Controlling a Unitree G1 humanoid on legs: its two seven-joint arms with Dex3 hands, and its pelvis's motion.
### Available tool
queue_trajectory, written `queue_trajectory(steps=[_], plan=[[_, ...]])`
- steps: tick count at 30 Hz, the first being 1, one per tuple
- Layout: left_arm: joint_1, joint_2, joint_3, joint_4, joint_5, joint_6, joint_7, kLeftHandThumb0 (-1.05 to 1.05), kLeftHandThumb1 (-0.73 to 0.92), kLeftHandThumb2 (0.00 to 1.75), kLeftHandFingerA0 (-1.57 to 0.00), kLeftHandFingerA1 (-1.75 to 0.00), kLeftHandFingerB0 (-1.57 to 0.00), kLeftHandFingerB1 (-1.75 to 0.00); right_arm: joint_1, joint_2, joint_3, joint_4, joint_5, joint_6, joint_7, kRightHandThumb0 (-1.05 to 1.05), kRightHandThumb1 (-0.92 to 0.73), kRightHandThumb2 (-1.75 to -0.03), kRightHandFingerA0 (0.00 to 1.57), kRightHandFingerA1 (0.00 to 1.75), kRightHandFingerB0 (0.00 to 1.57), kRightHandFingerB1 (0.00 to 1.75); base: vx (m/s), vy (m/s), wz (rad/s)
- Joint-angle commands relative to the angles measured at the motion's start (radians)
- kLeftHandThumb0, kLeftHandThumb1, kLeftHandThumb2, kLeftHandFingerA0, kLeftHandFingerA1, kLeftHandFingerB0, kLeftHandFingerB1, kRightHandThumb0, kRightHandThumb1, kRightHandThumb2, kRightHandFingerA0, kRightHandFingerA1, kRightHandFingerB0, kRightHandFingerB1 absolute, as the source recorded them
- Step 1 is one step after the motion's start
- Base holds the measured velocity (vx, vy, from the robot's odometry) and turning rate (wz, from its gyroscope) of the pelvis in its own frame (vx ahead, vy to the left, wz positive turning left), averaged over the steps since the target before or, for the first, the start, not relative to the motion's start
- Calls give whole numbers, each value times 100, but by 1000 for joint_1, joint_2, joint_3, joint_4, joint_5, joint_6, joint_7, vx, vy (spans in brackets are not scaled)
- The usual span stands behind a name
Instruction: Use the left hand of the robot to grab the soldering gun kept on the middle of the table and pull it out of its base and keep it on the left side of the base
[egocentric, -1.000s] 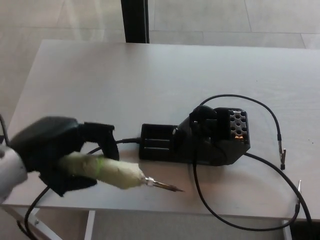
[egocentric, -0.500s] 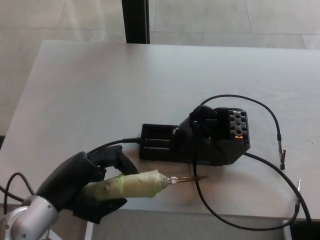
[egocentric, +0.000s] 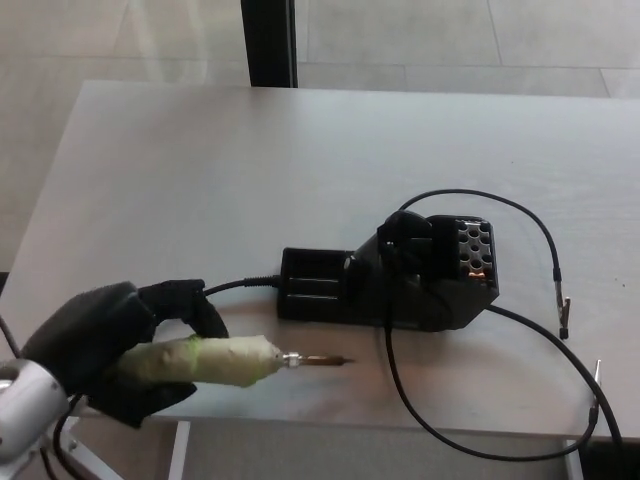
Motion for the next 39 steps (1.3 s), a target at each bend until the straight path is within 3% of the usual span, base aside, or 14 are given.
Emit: queue_trajectory(steps=[1,3,12,14,15,19,21,22,27,28,29,31,38,39], plan=[[-43,162,-63,-3,187,-138,-3,-28,74,66,-81,-118,-54,-58,2,-25,-1,-4,5,-26,17,-95,-36,-130,136,94,69,115,0,0,0],[-69,249,-101,-19,314,-158,9,-48,75,62,-42,-61,-40,-39,-3,-27,0,-5,4,-21,13,-96,-37,-131,137,94,69,115,0,0,0],[-41,323,-175,-53,555,-136,180,-58,68,72,-1,-19,-23,-37,-7,-26,13,-1,-10,-23,6,-95,-37,-130,137,93,68,115,0,0,0],[-41,321,-186,-67,569,-121,180,-74,60,91,0,-22,-16,-45,-8,-25,8,-2,-4,-24,12,-98,-37,-131,139,92,68,116,0,0,0],[-39,316,-188,-67,573,-123,202,-60,80,64,0,-22,-24,-34,-6,-26,9,-5,-4,-23,14,-93,-38,-131,135,94,69,115,0,0,0],[-56,312,-207,-53,599,-126,249,-62,81,65,0,-25,-23,-35,-7,-28,7,-9,-2,-20,14,-96,-38,-131,138,94,68,115,0,0,0],[-58,306,-213,-46,607,-121,278,-70,61,95,0,-33,-18,-48,-10,-30,2,-6,3,-16,16,-92,-28,-131,142,87,67,131,0,0,0],[-58,307,-212,-45,605,-123,286,-62,81,64,0,-26,-24,-35,-12,-29,-1,-5,5,-12,13,-96,-38,-132,146,100,68,117,0,0,0],[-46,315,-210,-53,621,-113,314,-63,80,65,0,-24,-23,-34,-11,-32,-3,-3,8,-11,21,-93,-28,-130,140,89,66,132,0,0,0],[-38,316,-197,-46,614,-123,358,-70,56,92,0,-32,-18,-47,-13,-31,-7,-3,11,-4,18,-92,-27,-129,143,88,66,131,0,0,0],[-30,311,-180,-33,592,-138,403,-62,71,62,0,-29,-23,-35,-7,-32,-8,-4,13,-7,23,-90,-36,-128,142,101,68,116,0,0,0],[-19,316,-121,-91,531,-106,327,-71,54,88,0,-26,-10,-40,-3,-32,-8,-4,12,-8,21,-91,-27,-131,144,89,66,131,0,0,0],[-41,244,89,-111,350,-54,315,-69,54,90,0,-26,-8,-35,9,-24,-19,-3,20,-13,28,-94,-25,-127,146,87,63,134,0,0,0],[-28,232,125,-137,316,-29,284,-61,77,63,0,-16,-12,-26,20,-26,-26,-5,27,-17,35,-94,-26,-128,145,88,66,133,0,0,0]])
